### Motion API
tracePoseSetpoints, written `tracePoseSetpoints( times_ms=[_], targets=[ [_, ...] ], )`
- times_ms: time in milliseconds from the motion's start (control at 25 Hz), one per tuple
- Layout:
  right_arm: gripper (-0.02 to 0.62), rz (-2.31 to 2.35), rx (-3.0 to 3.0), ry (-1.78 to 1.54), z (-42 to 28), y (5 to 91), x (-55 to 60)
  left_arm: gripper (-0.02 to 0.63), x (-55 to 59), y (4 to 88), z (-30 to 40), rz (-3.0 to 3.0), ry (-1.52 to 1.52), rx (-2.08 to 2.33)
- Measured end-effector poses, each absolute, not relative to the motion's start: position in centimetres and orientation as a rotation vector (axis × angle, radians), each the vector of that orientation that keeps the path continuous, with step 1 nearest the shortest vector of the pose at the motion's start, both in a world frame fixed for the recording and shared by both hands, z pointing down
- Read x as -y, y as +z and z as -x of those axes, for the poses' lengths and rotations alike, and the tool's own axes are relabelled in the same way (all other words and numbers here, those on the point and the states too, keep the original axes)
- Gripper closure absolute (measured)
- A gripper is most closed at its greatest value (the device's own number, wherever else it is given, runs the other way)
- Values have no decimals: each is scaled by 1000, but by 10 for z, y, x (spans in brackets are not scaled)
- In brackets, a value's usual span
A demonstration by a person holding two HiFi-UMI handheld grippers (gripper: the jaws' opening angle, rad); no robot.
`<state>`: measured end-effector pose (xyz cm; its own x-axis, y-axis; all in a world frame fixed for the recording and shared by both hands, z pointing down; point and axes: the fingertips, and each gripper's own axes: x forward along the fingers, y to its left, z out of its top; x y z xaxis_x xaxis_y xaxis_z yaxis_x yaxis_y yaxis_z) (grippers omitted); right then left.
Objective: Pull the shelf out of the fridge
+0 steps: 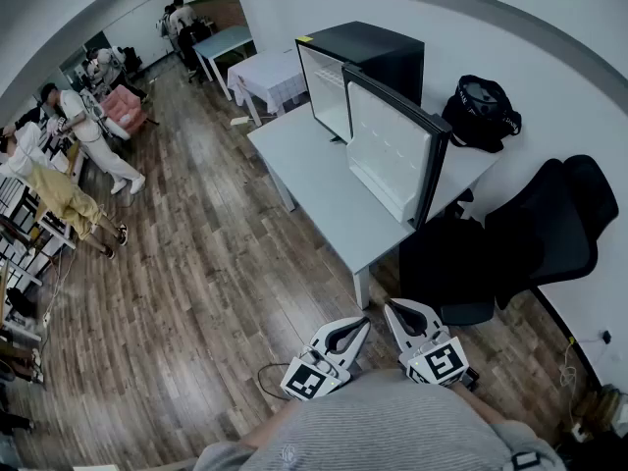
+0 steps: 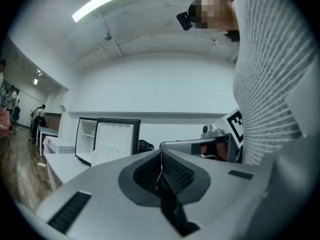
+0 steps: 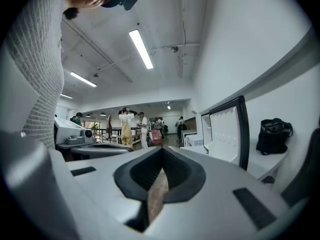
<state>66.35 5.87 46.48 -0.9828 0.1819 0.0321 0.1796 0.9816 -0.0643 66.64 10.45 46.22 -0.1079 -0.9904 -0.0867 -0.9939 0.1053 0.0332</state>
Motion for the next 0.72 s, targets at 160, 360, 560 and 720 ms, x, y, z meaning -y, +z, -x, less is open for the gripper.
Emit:
tracePoseSetpoints(
  times_ms=[160,360,560,720],
  targets=[
    [583,278,3091,89,-666,466,-61,595,-107,462,-668,2068,137,-2302],
    [583,260,3090,102,-668,465,-58,595,-105,463,-669,2079,127,-2293],
    [583,252,3087,106,-667,466,-57,595,-104,463,-668,2088,120,-2293],
    [583,251,3084,104,-666,467,-57,595,-104,464,-667,2090,121,-2295]
  ],
)
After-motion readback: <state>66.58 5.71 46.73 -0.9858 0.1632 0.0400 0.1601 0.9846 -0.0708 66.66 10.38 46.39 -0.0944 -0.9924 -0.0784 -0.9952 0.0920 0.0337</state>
